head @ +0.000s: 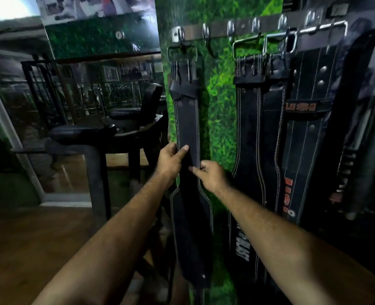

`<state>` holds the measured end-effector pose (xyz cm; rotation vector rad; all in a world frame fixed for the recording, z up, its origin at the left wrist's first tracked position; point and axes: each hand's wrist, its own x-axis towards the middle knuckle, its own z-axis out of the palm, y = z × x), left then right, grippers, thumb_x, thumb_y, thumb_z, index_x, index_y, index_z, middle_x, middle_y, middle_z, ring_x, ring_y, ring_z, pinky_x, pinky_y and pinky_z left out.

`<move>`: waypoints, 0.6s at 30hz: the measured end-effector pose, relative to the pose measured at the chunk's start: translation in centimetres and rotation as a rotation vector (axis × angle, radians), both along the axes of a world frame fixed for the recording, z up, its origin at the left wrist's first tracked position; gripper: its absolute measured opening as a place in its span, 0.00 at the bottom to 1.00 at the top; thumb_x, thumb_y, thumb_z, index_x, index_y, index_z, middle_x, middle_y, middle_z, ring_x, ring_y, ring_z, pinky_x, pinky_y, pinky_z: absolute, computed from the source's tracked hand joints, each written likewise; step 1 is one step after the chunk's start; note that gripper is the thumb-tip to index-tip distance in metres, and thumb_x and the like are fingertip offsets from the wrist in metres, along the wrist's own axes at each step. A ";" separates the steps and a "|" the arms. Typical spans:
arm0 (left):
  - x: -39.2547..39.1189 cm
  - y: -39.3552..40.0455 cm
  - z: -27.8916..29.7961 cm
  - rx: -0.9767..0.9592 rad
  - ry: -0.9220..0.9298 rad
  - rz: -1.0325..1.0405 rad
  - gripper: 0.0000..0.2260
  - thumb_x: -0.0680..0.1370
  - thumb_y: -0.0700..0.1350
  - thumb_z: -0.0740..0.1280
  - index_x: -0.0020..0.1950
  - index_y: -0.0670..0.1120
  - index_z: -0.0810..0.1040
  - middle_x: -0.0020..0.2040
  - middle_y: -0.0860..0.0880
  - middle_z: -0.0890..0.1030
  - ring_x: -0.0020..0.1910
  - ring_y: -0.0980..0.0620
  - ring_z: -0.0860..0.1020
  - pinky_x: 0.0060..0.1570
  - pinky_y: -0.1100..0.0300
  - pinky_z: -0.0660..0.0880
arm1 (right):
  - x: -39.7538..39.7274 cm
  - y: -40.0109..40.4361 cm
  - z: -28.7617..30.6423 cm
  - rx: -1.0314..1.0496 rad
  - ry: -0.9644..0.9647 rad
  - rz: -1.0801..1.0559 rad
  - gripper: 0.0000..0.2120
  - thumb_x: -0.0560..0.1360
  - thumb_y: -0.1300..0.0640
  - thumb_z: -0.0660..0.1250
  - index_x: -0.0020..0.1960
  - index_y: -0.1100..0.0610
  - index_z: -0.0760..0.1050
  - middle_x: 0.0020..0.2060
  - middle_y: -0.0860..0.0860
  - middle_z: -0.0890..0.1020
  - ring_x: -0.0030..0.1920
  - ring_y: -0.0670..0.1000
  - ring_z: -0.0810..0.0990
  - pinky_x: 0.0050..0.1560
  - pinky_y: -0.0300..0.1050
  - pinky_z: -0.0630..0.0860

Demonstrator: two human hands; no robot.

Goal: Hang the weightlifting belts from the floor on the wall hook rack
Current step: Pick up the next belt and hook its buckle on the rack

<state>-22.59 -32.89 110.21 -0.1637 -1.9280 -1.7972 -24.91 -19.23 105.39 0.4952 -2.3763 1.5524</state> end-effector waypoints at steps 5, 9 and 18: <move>1.4 -0.6 -8.2 -0.139 -0.130 -0.072 0.08 0.78 0.38 0.70 0.52 0.33 0.80 0.47 0.39 0.84 0.44 0.53 0.82 0.50 0.50 0.79 | -1.0 2.0 -9.9 0.018 -0.216 0.127 0.21 0.71 0.41 0.75 0.56 0.54 0.82 0.50 0.48 0.86 0.51 0.48 0.84 0.54 0.50 0.81; 2.3 -1.1 -12.4 -0.122 -0.254 -0.096 0.09 0.75 0.36 0.72 0.52 0.32 0.80 0.51 0.36 0.84 0.48 0.45 0.82 0.53 0.44 0.79 | -2.8 3.3 -14.2 -0.053 -0.284 0.147 0.39 0.65 0.34 0.77 0.67 0.56 0.76 0.63 0.53 0.82 0.63 0.52 0.81 0.63 0.56 0.78; 4.2 -1.9 -18.4 0.174 -0.462 -0.152 0.15 0.73 0.36 0.74 0.60 0.39 0.81 0.55 0.43 0.85 0.54 0.46 0.84 0.52 0.53 0.81 | 4.6 3.7 -20.0 -0.115 -0.530 0.093 0.33 0.59 0.34 0.78 0.57 0.53 0.84 0.50 0.48 0.87 0.51 0.47 0.86 0.57 0.55 0.82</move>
